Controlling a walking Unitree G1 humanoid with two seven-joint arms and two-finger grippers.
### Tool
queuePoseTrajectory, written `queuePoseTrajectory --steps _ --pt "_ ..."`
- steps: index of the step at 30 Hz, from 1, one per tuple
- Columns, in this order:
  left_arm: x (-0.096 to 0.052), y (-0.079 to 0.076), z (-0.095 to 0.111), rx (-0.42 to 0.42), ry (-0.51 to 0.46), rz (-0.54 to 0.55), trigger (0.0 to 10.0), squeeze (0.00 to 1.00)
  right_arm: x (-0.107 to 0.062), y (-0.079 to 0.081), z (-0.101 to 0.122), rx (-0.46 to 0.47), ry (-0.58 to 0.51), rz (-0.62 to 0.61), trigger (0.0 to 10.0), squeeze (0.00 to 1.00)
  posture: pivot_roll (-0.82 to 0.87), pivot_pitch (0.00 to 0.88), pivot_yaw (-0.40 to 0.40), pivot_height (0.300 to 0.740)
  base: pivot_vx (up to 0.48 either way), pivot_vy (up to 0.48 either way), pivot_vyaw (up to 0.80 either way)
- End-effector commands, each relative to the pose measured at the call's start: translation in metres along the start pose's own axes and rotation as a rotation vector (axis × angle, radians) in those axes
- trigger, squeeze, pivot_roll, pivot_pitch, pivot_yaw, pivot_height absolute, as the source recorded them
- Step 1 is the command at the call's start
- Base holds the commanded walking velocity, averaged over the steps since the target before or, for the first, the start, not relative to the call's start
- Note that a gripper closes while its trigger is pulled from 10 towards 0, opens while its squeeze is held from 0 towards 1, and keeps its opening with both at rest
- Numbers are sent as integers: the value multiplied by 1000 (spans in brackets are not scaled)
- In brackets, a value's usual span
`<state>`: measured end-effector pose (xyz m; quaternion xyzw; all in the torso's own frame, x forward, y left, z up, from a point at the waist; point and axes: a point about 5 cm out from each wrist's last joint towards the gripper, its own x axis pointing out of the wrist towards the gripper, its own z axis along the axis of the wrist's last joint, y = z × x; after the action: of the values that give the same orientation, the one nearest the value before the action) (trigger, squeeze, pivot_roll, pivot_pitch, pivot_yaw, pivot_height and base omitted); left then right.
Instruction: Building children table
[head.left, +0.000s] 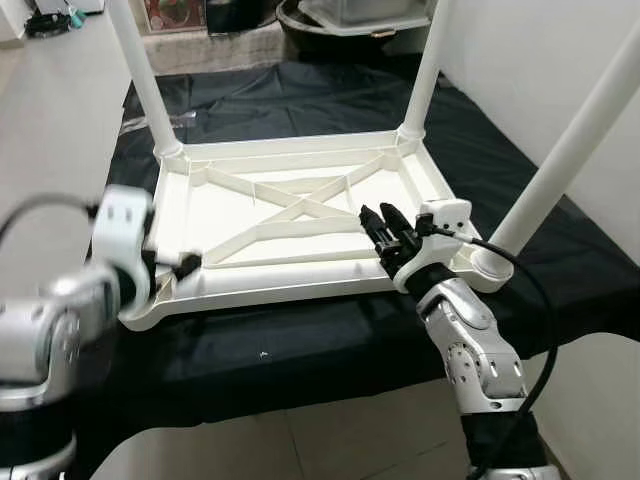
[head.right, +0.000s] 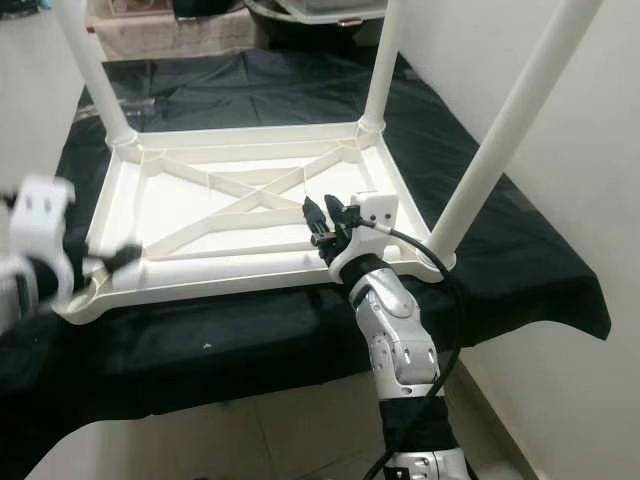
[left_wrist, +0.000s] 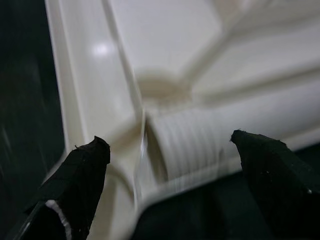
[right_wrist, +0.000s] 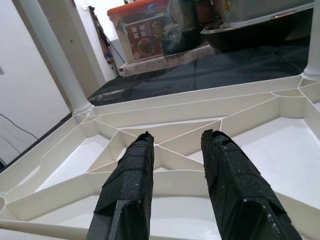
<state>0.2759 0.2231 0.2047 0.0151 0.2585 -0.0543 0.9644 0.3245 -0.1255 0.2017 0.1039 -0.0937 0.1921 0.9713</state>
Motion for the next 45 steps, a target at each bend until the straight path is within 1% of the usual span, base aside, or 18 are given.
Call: queuePoseTrajectory --steps 1,5,8,16,19,21,23,24,26,31,37,45 --pt "-1 -2 -12 9 77 0 10000 0 -2 0 -3 7 3 -3 10000 0 109 150 -63 740 0 0 0" --pt "0 -2 -11 13 83 -9 10000 0 -2 0 -4 8 3 -3 10000 0 109 150 -59 740 0 0 0" --pt "0 -4 -5 11 40 -39 10000 0 -1 0 -4 9 -2 -3 10000 0 109 147 -57 740 0 0 0" --pt "1 -6 0 10 15 -51 10000 0 -2 0 -3 9 -3 -2 10000 0 105 145 -56 740 0 0 0" --pt "5 -13 5 4 0 -83 10000 0 -2 0 -3 8 -4 -2 10000 0 99 142 -55 740 0 0 0" --pt "5 -13 5 4 0 -83 10000 0 -2 0 -3 8 -4 -2 10000 0 99 142 -55 740 0 0 0" --pt "10 -21 5 0 6 -117 10000 0 -2 0 -2 6 -6 -1 10000 0 94 141 -53 740 0 0 0" --pt "10 -21 5 0 6 -117 10000 0 -2 0 -2 6 -6 -1 10000 0 94 141 -53 740 0 0 0" --pt "15 -24 2 6 12 -121 10000 0 -3 0 -1 4 -6 -1 10000 0 93 144 -52 740 0 0 0" --pt "17 -26 1 2 17 -125 10000 0 -4 0 -1 2 -5 -3 10000 0 88 144 -48 740 0 0 0" --pt "18 -22 3 0 16 -114 10000 0 -5 -1 -2 3 -3 -7 10000 0 95 143 -51 740 0 0 0" --pt "18 -22 3 -1 16 -114 10000 0 -5 -1 -2 5 -4 -7 10000 0 96 143 -52 740 0 0 0"
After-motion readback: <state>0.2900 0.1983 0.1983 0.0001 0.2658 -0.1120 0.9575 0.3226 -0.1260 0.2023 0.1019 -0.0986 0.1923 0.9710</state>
